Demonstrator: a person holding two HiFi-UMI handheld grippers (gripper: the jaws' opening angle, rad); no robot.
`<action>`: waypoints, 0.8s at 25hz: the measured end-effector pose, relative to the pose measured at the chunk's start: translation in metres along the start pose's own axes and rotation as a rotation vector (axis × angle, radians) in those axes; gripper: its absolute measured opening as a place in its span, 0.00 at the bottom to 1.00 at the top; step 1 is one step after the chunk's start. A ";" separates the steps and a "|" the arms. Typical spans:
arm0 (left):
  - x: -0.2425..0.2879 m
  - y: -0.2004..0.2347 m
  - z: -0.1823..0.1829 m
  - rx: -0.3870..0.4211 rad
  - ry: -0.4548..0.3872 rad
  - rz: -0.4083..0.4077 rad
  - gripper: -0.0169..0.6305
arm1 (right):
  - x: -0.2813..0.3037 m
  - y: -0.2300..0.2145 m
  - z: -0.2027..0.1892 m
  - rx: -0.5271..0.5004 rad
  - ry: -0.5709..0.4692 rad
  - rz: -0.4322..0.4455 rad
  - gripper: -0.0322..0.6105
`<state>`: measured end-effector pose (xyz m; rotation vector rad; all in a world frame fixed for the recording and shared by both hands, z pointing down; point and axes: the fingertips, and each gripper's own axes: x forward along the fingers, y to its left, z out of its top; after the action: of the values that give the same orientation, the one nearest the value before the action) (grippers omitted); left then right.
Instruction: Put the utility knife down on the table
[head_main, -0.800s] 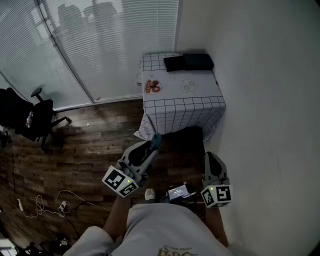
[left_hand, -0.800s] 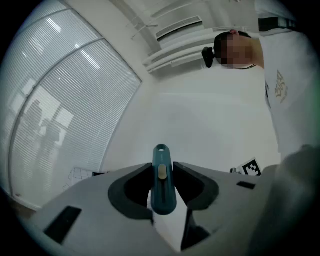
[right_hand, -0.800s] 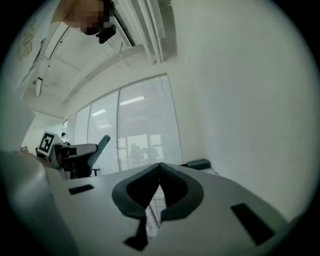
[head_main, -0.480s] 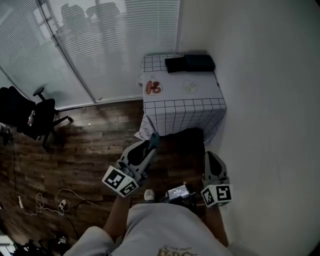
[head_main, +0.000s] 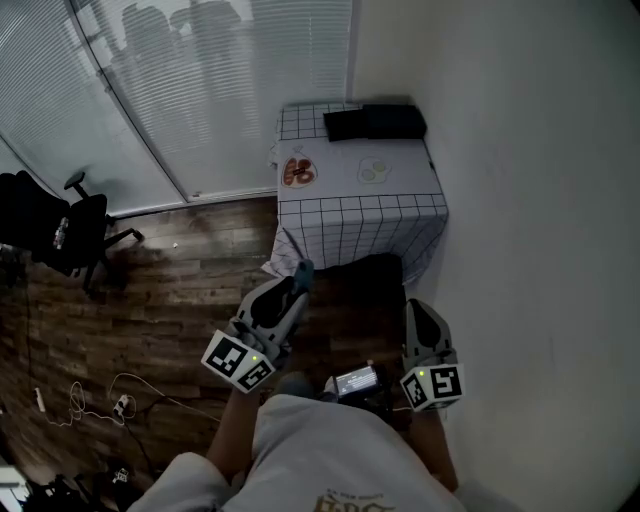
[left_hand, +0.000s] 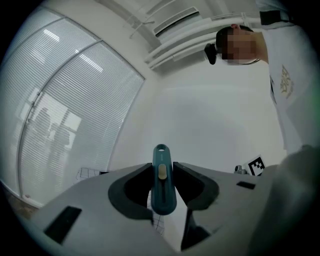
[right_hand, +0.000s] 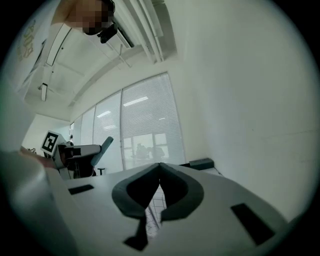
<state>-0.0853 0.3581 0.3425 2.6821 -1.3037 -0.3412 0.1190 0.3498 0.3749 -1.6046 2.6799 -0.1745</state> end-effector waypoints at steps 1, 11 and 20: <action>0.002 0.000 -0.001 -0.001 -0.001 0.002 0.24 | 0.000 -0.003 0.000 -0.003 0.001 0.000 0.06; 0.042 0.017 -0.005 -0.011 0.015 -0.001 0.24 | 0.016 -0.037 -0.001 0.010 0.030 -0.024 0.06; 0.101 0.065 0.006 -0.006 -0.031 -0.045 0.24 | 0.083 -0.067 0.004 0.010 0.034 -0.051 0.06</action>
<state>-0.0756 0.2377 0.3368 2.7153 -1.2498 -0.3923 0.1384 0.2448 0.3818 -1.6829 2.6604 -0.2168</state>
